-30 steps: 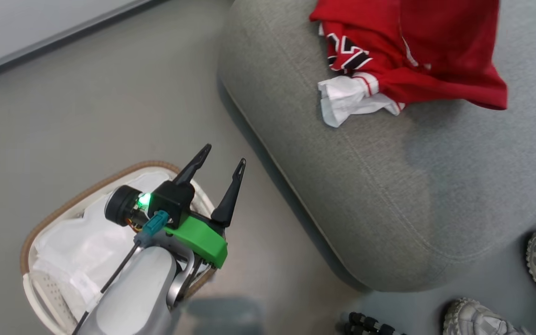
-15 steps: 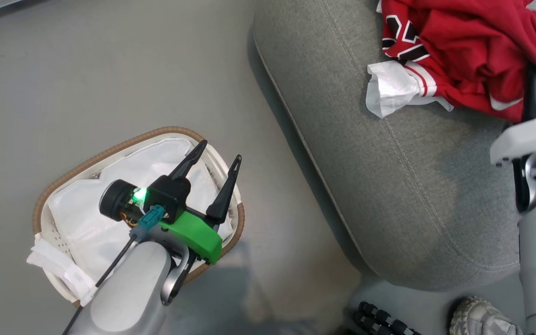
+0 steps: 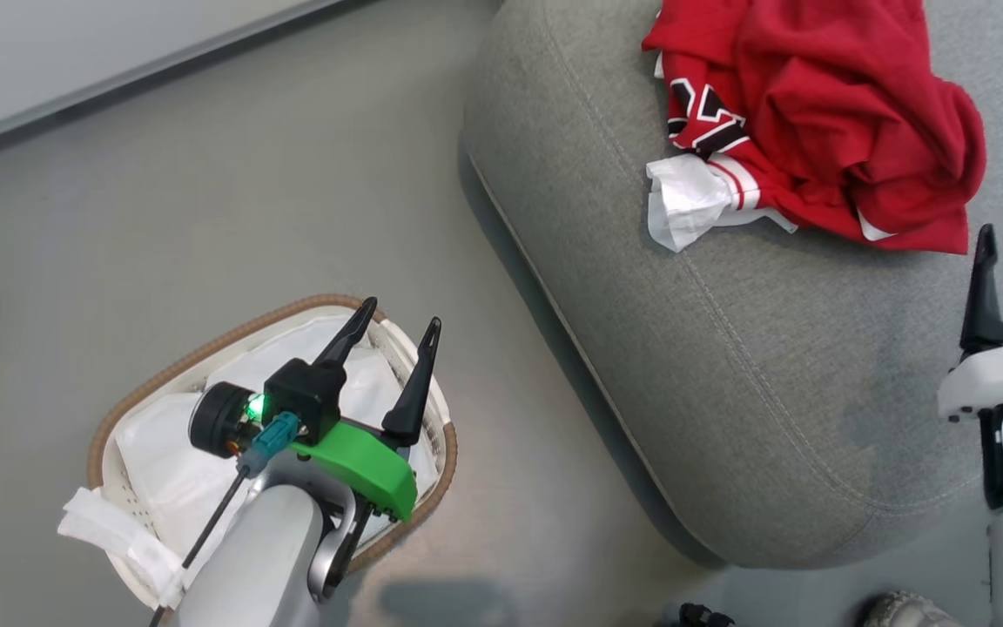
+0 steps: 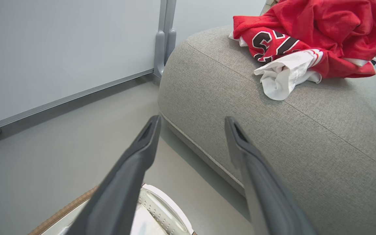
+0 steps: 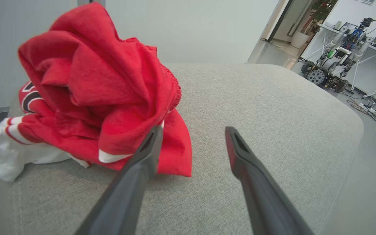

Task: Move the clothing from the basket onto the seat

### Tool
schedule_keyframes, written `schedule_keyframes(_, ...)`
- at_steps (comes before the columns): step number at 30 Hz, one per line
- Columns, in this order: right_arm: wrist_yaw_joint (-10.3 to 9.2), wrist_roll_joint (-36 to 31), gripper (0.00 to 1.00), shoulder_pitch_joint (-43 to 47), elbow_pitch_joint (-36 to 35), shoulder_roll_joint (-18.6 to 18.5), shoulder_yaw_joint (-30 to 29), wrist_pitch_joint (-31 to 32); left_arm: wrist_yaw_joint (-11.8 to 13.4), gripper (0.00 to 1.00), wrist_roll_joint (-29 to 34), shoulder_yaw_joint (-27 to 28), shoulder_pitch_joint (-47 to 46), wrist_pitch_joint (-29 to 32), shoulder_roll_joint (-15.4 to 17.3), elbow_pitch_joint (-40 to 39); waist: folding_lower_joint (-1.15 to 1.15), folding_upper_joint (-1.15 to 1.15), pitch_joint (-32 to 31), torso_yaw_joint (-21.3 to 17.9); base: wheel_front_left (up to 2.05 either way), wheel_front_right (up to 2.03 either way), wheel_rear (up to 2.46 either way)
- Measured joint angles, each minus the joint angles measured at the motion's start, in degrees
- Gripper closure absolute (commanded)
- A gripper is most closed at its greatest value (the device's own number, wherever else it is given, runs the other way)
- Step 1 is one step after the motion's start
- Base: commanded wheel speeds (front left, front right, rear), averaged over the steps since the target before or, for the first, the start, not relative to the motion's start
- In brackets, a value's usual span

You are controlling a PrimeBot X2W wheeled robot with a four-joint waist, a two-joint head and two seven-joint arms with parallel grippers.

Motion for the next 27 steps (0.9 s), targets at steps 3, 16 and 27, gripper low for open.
schedule_keyframes(3, 0.0, 1.11, 0.0, 2.01, -2.3, 0.76, 2.08, 0.0, 0.0, 0.0, 0.77, 2.01, 1.22, 0.0, -0.51, -0.05, 0.0, 0.0, -1.71, 0.01, 0.0, 0.0, 0.0)
schedule_keyframes(16, 0.0, 6.36, 0.0, 1.36, -5.47, 3.11, 14.68, 0.0, 0.98, 0.0, 5.12, 12.62, 5.97, 0.01, -3.58, -0.25, 0.0, 0.0, -6.46, 6.75, 0.0, 0.0, 0.0)
schedule_keyframes(27, -0.01, 11.14, 0.0, 0.63, -2.75, 3.24, 21.98, 0.0, 2.7, 0.0, 7.21, 23.76, 9.95, 0.0, -4.43, -0.44, 0.0, 0.0, -9.04, 15.48, 0.0, 0.0, 0.0)
